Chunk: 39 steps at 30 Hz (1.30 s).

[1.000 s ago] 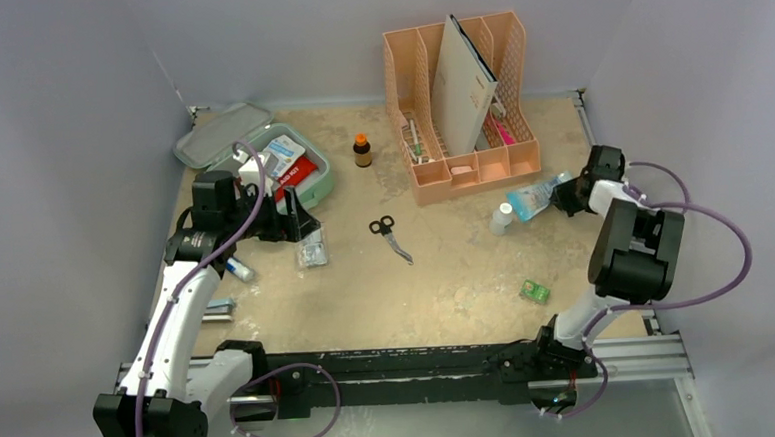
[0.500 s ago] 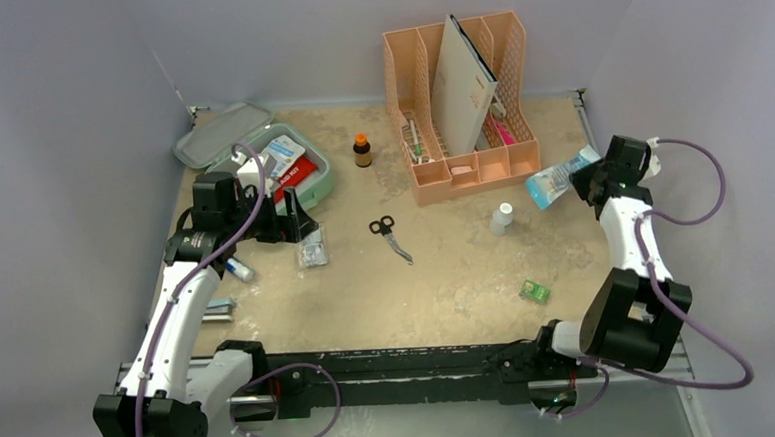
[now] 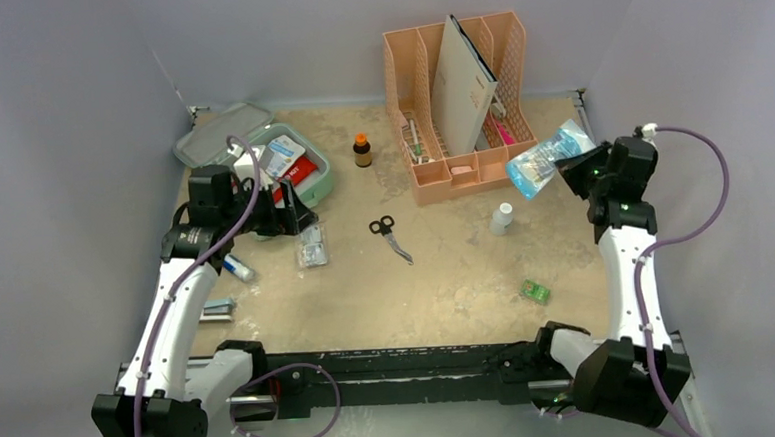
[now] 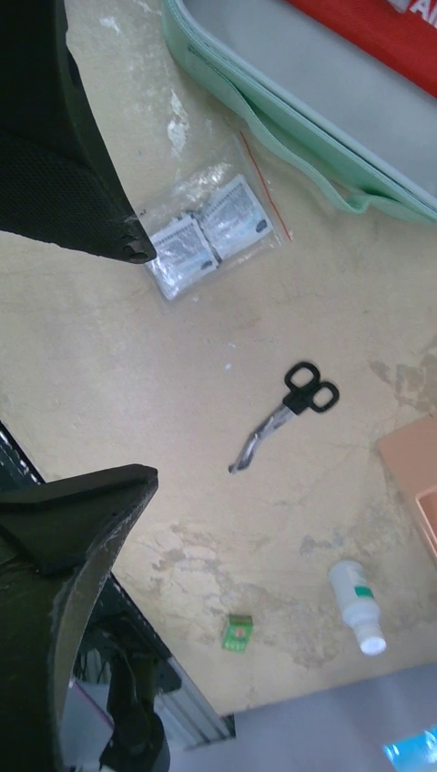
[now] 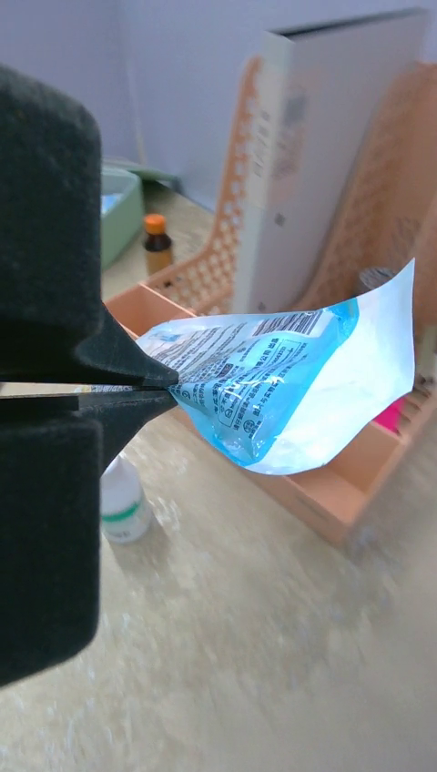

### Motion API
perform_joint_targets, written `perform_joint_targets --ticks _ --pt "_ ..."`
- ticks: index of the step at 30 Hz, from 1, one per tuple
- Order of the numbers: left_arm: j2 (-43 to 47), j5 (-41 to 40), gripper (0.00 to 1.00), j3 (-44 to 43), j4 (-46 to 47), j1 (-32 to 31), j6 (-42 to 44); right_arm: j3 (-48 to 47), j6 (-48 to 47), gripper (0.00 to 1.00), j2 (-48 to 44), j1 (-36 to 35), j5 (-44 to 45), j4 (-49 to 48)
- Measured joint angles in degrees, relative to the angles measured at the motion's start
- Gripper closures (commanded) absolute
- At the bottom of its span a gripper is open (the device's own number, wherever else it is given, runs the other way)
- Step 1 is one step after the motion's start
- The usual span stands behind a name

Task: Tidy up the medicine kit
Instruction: Pick up the medical item at the center of the board.

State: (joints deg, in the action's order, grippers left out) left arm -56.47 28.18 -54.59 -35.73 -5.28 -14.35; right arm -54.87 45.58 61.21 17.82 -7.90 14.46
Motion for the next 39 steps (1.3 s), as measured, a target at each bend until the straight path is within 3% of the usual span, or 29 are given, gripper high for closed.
perform_joint_targets --ticks 15,23,30,39 --pt "-5.9 9.7 0.33 -11.6 5.2 -0.6 -9.2 3.7 8.9 1.0 -3.1 -33.0 -2.1 -3.4" --pt "-11.0 13.2 0.33 -11.3 11.5 -7.4 -13.9 3.9 13.0 1.0 -1.8 -46.6 1.0 -8.3" --pt "-17.4 17.6 0.33 -11.3 17.3 -11.3 -16.0 3.9 14.1 1.0 2.6 -52.2 2.7 -11.8" --pt "-23.4 21.4 0.42 -11.3 21.6 -14.4 -16.6 3.9 14.7 1.0 3.7 -54.3 2.9 -15.1"
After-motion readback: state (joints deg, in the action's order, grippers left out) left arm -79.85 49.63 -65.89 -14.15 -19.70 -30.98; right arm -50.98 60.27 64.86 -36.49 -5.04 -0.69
